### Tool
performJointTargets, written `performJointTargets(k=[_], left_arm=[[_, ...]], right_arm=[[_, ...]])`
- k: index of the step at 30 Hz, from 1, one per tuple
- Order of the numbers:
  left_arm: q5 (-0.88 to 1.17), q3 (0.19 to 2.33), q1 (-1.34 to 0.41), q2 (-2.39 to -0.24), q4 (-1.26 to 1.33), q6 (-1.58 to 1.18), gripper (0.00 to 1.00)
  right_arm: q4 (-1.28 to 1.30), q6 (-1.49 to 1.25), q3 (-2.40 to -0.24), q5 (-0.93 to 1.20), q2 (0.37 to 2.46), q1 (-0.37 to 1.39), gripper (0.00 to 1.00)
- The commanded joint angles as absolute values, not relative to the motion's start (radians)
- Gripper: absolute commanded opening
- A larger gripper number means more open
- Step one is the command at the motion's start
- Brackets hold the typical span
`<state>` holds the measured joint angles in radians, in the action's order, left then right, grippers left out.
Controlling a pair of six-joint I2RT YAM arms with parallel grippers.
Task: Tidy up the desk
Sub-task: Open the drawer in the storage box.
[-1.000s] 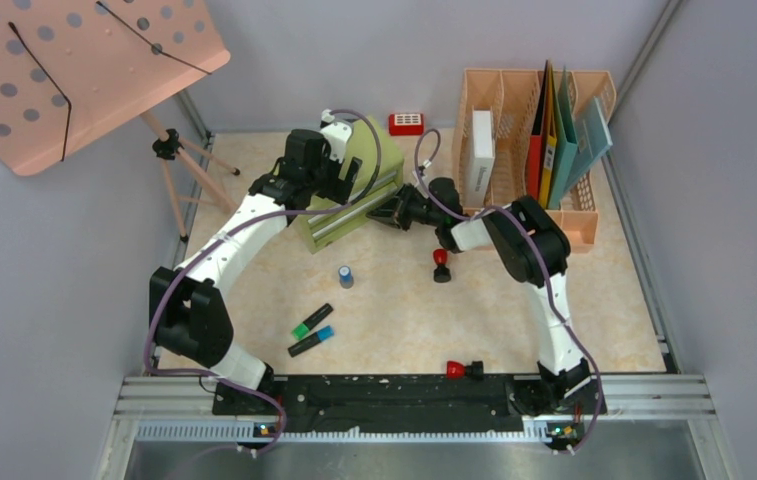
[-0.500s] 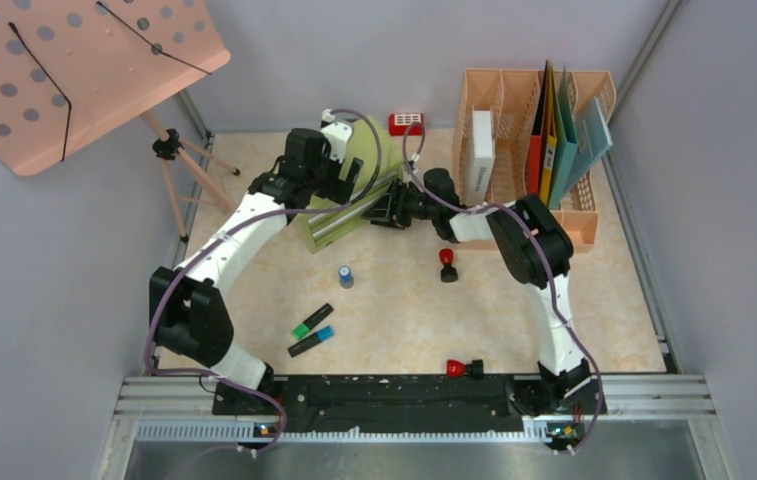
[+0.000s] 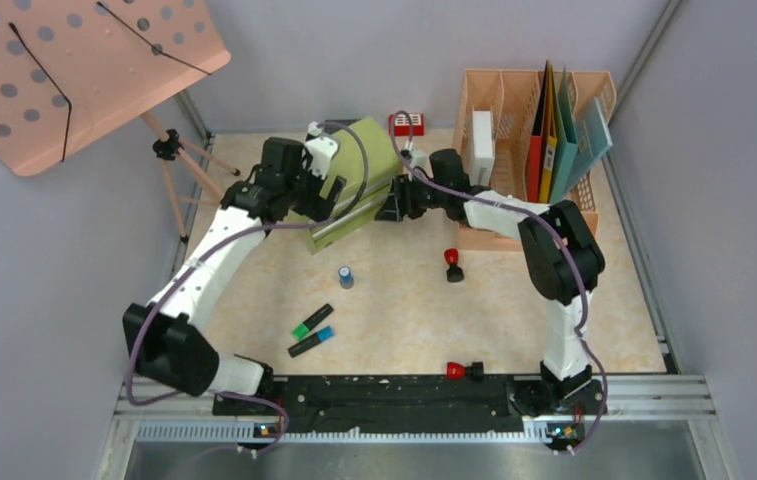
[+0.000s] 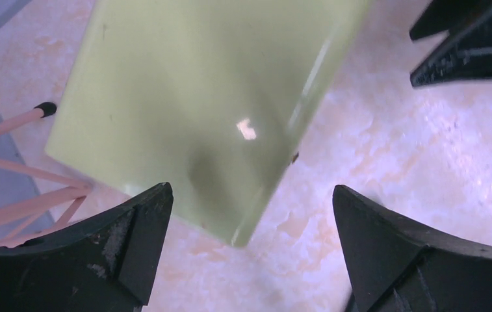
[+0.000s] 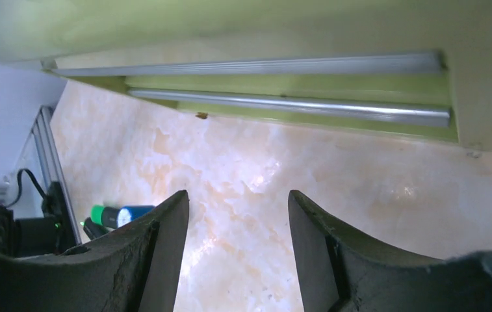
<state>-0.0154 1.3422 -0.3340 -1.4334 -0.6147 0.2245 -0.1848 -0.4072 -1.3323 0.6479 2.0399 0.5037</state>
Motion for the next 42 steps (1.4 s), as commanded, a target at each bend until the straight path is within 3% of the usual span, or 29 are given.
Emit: performJointTargets(k=[1, 8, 16, 22, 28, 42], left_arm=[[-0.045, 1.271, -0.397, -1.258, -0.662, 0.373, 0.98], [-0.287, 1.162, -0.662, -1.180, -0.673, 0.462, 0.94], [-0.567, 0.991, -0.915, -1.305, -0.373, 0.612, 0.92], [-0.746, 1.085, -0.960, -1.614, -0.295, 0.576, 0.91], [-0.990, 1.057, -0.982, -1.889, 0.022, 0.719, 0.89], [-1.097, 0.933, -0.957, -2.058, 0.647, 1.082, 0.83]], right_arm=[[0.075, -0.126, -1.463, 0.631, 1.895, 0.521, 0.57], [0.357, -0.021, -1.580, 0.558, 1.823, 0.472, 0.58], [0.575, 0.084, -1.798, 0.630, 1.826, 0.399, 0.59], [0.619, 0.098, -1.888, 0.609, 1.832, 0.374, 0.59], [0.609, 0.065, -1.909, 0.632, 1.834, 0.326, 0.59], [0.581, 0.045, -1.821, 0.629, 1.786, 0.303, 0.59]])
